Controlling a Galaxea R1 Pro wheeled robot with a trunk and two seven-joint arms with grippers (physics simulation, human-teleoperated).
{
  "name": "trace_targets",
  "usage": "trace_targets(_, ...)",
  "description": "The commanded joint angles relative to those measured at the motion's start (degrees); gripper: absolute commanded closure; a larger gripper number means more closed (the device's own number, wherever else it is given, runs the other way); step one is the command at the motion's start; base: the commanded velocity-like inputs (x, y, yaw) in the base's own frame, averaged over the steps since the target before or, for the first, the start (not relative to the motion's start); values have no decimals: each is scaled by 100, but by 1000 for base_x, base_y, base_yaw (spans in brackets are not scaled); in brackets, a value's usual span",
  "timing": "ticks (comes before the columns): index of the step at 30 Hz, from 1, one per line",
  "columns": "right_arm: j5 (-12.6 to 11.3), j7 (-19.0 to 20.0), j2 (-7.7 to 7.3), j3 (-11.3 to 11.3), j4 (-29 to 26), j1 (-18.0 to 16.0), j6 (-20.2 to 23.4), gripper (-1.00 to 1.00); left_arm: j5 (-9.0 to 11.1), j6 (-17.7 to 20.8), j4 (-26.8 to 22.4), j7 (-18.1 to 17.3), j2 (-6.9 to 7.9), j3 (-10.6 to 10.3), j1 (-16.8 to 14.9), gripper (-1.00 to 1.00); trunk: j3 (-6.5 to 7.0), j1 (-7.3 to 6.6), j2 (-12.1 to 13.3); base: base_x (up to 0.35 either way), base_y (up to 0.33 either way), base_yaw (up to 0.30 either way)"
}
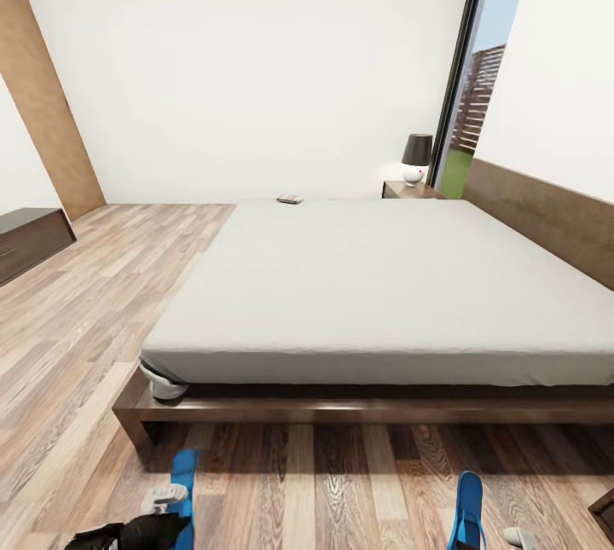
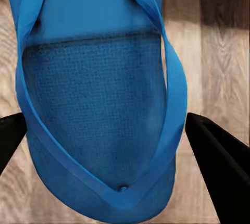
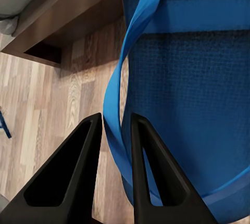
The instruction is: In the bedroom, move the book from the bed onto either nightstand, and place the two sandals side by side next to the bed.
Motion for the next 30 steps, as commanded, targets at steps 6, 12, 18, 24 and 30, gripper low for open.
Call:
trace_targets(6,-33,38,-5,15,1,-3,0,100,-697,226,-132,969,-21,57,-2,100,-5,-1,-2,0,0,0)
trace_targets(12,-33,30,-5,15,-5,-3,-2,100,-720,-478,422,1012,-29,47,-2,100,-5,-1,-2,0,0,0)
trace_targets(18,-33,30,-5,16,-4,-3,-3,100,-720,-487,432,1034,-35,47,-2,100,-5,-1,-2,0,0,0)
trace_targets(24,-33,27,-5,18,-6,-3,-3,100,-714,-492,432,1038,-38,47,-2,100,-5,-1,-2,0,0,0)
trace_targets(30,-49,81,-30,-24,-19,-3,91,100,-702,-492,420,1041,-38,61,-2,100,-5,-1,-2,0,0,0)
